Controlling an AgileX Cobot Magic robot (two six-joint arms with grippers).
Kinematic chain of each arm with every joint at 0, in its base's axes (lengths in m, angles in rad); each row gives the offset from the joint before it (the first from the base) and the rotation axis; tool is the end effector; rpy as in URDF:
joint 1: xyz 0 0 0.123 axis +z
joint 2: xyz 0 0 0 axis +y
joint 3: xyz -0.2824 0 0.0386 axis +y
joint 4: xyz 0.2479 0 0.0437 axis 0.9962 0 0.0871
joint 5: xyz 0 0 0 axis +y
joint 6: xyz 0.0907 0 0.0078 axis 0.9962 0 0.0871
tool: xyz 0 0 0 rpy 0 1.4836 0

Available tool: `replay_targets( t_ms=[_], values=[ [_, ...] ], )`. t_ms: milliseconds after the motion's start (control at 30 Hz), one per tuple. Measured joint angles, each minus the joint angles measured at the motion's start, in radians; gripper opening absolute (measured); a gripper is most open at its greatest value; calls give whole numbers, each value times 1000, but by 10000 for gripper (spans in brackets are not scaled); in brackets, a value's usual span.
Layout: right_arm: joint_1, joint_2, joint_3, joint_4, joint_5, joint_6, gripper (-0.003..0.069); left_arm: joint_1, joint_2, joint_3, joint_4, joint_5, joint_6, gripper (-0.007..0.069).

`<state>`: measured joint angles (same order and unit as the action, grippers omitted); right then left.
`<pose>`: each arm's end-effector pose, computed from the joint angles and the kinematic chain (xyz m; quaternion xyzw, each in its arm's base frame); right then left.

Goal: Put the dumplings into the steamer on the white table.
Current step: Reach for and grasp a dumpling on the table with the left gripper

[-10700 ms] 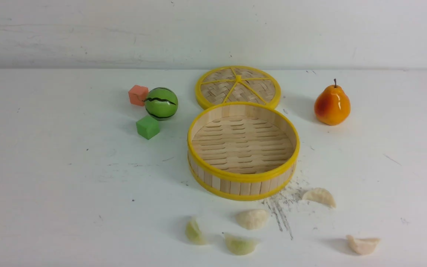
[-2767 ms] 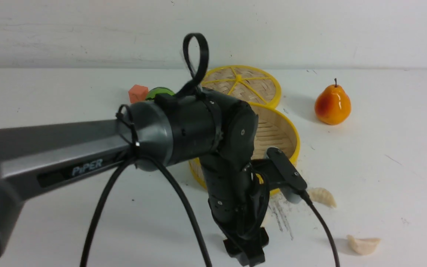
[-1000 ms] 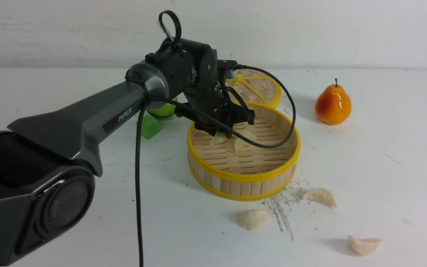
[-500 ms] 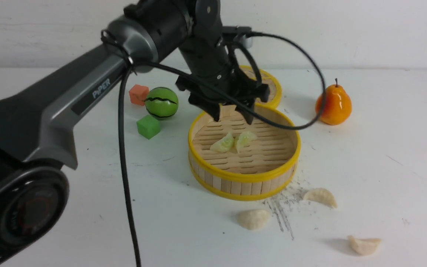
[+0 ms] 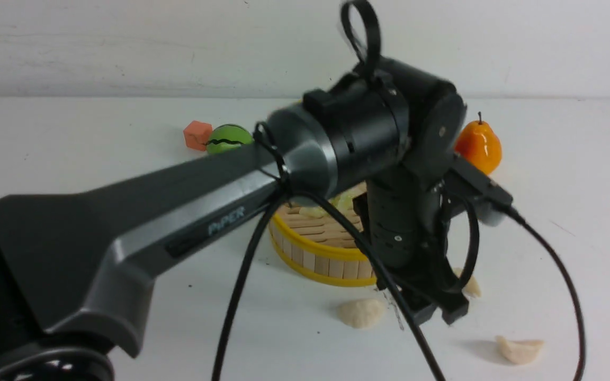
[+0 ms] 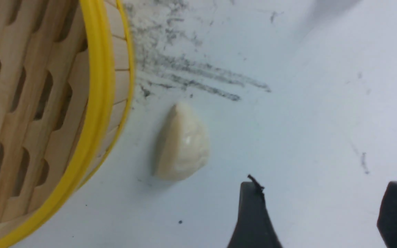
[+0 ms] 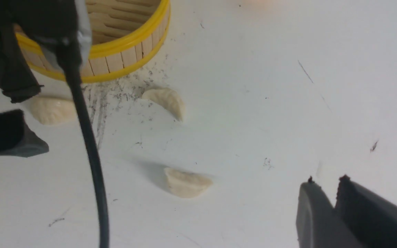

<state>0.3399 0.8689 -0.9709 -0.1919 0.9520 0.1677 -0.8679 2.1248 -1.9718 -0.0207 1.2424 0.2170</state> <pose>0.1506 0.0383 0.3706 -0.0991 0.9101 0.0076 0.4023 0.2938 -0.3495 0.2603 0.5100 0.8501 -0.0515 0.1208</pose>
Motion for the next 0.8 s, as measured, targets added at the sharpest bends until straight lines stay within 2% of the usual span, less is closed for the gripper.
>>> replay_targets(
  t_ms=[267, 800],
  values=[
    [0, 0, 0, 6, -1, 0, 111, -2, 68, 5, 135, -12, -58, 459],
    [90, 0, 0, 5, 9, -43, 114, -2, 178, 5, 194, -125, -88, 458]
  ],
)
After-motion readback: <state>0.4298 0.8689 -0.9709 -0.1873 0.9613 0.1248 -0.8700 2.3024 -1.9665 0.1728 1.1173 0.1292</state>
